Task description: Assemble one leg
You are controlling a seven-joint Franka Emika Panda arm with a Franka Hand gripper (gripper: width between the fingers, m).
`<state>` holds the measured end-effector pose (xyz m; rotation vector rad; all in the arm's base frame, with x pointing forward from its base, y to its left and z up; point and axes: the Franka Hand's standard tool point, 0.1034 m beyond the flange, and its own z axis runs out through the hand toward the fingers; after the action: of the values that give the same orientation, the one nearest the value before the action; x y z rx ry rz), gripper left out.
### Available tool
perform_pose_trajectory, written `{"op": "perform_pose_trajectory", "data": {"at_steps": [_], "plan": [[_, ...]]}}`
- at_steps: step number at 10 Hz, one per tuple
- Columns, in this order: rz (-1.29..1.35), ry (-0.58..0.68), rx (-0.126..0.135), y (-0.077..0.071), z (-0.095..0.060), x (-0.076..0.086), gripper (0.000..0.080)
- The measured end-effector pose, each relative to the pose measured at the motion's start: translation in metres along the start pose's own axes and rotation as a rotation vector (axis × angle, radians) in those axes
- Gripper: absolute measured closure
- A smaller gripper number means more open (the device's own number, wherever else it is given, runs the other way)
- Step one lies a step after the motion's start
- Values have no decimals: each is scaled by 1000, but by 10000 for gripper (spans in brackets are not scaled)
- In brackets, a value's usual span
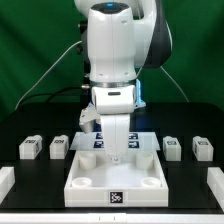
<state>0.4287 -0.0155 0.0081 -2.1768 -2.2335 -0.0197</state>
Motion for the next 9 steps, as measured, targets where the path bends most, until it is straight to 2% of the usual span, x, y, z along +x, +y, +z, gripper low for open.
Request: {"op": "perform_pose_trajectory", "data": {"at_steps": [1,7,8,9], "plan": [[1,0,-1,0,0,0,744],[1,0,-1,0,0,0,744],[4,1,-2,1,0,1,744],[16,6,-8,7,0,11,742]]}}
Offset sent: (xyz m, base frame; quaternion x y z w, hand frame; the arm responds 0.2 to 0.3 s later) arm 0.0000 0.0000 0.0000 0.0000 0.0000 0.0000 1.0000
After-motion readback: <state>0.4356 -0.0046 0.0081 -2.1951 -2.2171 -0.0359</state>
